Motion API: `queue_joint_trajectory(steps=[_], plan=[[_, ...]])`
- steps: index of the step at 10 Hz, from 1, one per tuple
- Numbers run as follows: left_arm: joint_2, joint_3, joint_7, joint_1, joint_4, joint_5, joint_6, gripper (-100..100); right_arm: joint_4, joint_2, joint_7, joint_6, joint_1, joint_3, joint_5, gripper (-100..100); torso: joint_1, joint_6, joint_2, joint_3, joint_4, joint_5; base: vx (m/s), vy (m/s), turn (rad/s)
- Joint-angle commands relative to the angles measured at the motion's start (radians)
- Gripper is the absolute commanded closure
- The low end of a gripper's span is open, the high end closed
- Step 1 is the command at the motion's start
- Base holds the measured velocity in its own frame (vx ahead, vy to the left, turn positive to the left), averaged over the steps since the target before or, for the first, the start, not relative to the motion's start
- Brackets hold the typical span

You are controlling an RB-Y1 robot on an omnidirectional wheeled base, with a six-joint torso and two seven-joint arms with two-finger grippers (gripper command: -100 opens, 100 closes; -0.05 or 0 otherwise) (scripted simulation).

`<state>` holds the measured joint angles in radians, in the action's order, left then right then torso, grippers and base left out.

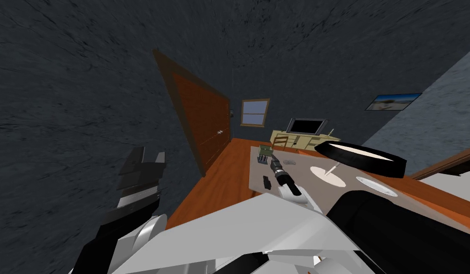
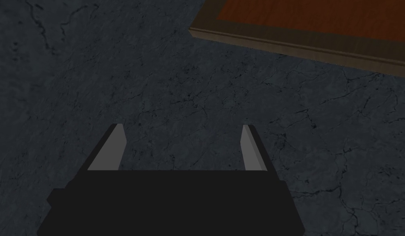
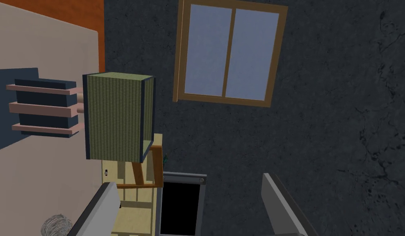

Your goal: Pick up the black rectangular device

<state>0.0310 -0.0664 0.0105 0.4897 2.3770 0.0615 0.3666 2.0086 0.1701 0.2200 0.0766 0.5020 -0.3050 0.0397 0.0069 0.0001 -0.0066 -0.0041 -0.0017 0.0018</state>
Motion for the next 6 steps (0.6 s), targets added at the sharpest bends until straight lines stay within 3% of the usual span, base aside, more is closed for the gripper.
queue_joint_trajectory(steps=[1, 2, 3, 6], plan=[[0.0, 0.0, 0.0, 0.0, 0.0, 0.0, 0.0, 0, -0.013, 0.004, 0.018, 0.05, 0.0, -0.014, -0.008, -100, 0.0, 0.0, 0.0, 0.0, 0.0, 0.0, 0.109, 0.098, -0.001], [0.0, 0.0, 0.0, 0.0, 0.0, 0.0, 0.0, 0, -0.013, 0.004, 0.018, 0.056, 0.0, -0.014, -0.008, -100, -0.001, 0.0, 0.0, 0.0, 0.0, 0.0, 0.065, 0.036, -0.004], [0.0, 0.0, 0.0, 0.0, 0.0, 0.0, 0.0, 0, -0.052, 0.01, 0.047, 0.091, -0.004, -0.04, -0.022, -100, -0.004, 0.0, 0.002, 0.001, 0.0, -0.001, 0.117, 0.067, 0.024], [0.0, 0.0, 0.0, 0.0, 0.0, 0.0, 0.0, 0, -0.093, 0.016, 0.077, 0.168, -0.009, -0.067, -0.038, -100, -0.002, 0.0, -0.001, -0.001, 0.0, 0.0, 0.122, 0.076, 0.004]])
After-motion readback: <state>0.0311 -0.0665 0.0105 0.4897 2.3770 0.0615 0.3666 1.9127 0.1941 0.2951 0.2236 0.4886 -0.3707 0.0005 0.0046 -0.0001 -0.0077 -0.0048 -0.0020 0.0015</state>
